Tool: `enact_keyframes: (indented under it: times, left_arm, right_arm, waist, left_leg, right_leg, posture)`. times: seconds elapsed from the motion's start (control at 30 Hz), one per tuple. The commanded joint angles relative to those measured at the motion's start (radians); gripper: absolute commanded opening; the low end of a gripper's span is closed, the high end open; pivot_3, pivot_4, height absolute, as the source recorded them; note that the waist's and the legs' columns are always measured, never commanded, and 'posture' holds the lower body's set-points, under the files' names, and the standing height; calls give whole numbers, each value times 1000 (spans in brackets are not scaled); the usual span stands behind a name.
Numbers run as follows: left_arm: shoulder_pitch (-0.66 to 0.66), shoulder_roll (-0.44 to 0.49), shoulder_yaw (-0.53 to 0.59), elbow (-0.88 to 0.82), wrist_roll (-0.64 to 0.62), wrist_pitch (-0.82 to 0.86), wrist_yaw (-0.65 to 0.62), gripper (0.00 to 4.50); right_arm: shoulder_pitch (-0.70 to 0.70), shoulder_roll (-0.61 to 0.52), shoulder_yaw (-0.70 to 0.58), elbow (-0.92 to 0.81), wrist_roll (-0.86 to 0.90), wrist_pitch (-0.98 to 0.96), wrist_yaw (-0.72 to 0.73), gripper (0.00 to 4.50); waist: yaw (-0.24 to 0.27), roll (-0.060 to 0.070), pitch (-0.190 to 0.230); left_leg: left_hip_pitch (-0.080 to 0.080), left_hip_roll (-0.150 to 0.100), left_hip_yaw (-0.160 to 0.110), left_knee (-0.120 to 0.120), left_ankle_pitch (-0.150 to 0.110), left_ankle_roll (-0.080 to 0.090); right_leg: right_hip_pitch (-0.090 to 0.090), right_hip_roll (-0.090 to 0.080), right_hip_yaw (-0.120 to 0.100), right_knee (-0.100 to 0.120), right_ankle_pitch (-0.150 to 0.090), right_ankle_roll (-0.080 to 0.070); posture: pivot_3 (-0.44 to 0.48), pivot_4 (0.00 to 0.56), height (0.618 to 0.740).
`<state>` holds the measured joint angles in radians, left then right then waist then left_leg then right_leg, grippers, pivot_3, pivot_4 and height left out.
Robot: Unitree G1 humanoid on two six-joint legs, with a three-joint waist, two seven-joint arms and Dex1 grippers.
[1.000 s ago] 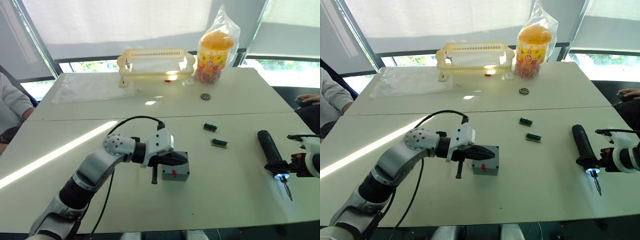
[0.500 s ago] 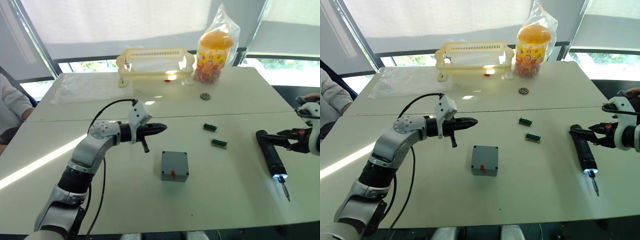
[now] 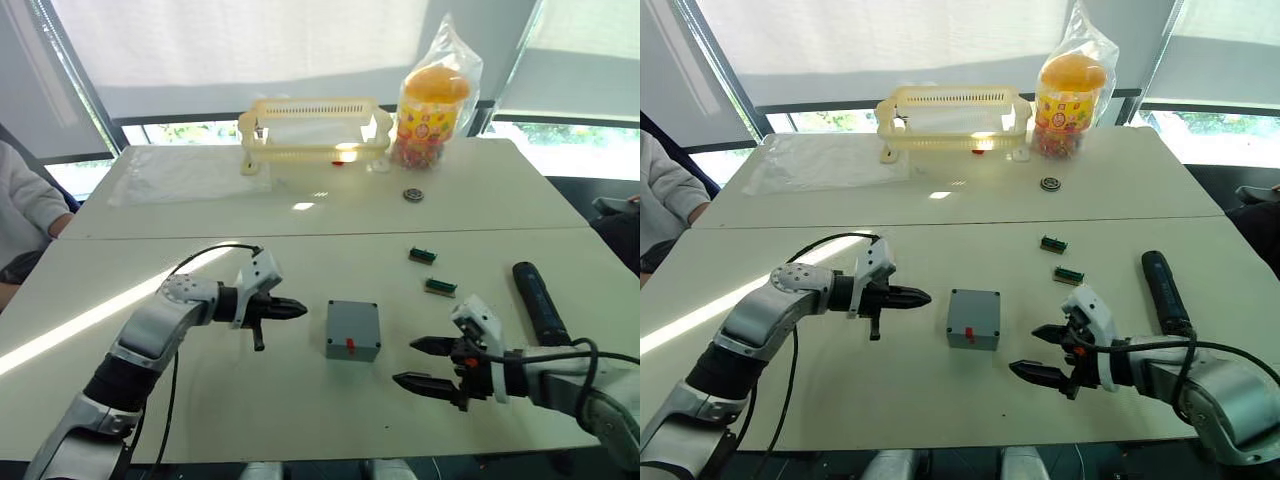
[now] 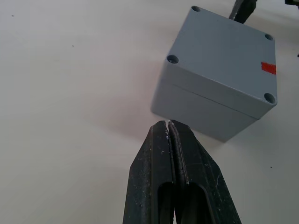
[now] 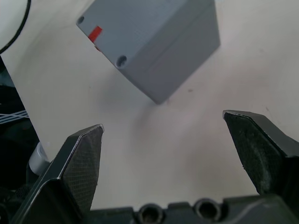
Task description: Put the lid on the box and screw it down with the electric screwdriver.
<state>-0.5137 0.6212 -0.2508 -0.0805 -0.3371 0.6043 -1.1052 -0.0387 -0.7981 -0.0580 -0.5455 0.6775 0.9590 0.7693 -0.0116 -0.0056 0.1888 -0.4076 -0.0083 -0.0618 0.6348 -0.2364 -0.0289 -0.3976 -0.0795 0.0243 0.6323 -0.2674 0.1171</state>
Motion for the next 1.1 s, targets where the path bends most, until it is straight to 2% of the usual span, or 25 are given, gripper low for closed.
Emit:
enact_keyframes:
  times: [0.03, 0.2, 0.53, 0.8, 1.0, 1.1]
  left_arm:
    - [8, 13, -52, -30, 36, -22, -23, 0]
    - [0, -12, -91, 1, 78, -62, -16, 0]
    - [-90, -128, -140, 204, 210, -272, 22, 0]
    - [-132, -199, -121, 343, 265, -383, 41, 0]
    - [-115, -155, -83, 331, 272, -377, 41, 0]
    - [-62, -84, -52, 238, 247, -322, 21, 0]
  right_arm:
    - [-38, 33, 80, 28, -64, -64, -17, 4478]
    - [-63, 72, 134, 40, -61, -55, -14, 4478]
    - [-83, 113, 171, -7, -1, 18, -8, 4478]
    - [-47, 123, 158, -78, 41, 74, -48, 4478]
    - [-24, 58, 83, -85, 33, 52, -48, 4478]
    - [-31, -15, 60, -45, -18, -14, -4, 4478]
  waist:
    - [0, 0, 0]
    - [0, 0, 0]
    - [0, 0, 0]
    - [2, -1, 0]
    - [0, -1, 0]
    - [-6, -1, 0]
  left_leg:
    - [0, 0, 0, 0, 0, 0]
    - [0, 0, 0, 0, 0, 0]
    - [0, 0, 0, 0, 0, 0]
    - [0, 0, -1, 1, 0, 0]
    - [0, 0, -1, 1, 0, 0]
    - [0, 0, -1, 1, 0, 0]
  right_leg:
    - [0, 0, 0, 0, 0, 0]
    - [-1, 0, 0, 1, 0, 0]
    - [0, 0, 0, 1, 0, 0]
    - [0, 0, -1, 2, 0, 0]
    - [0, 0, -1, 2, 0, 1]
    - [-1, 0, -1, 3, 0, 1]
  posture:
    - [0, 150, 740]
    - [0, 150, 740]
    - [0, 150, 740]
    - [0, 150, 740]
    - [0, 150, 740]
    - [0, 150, 740]
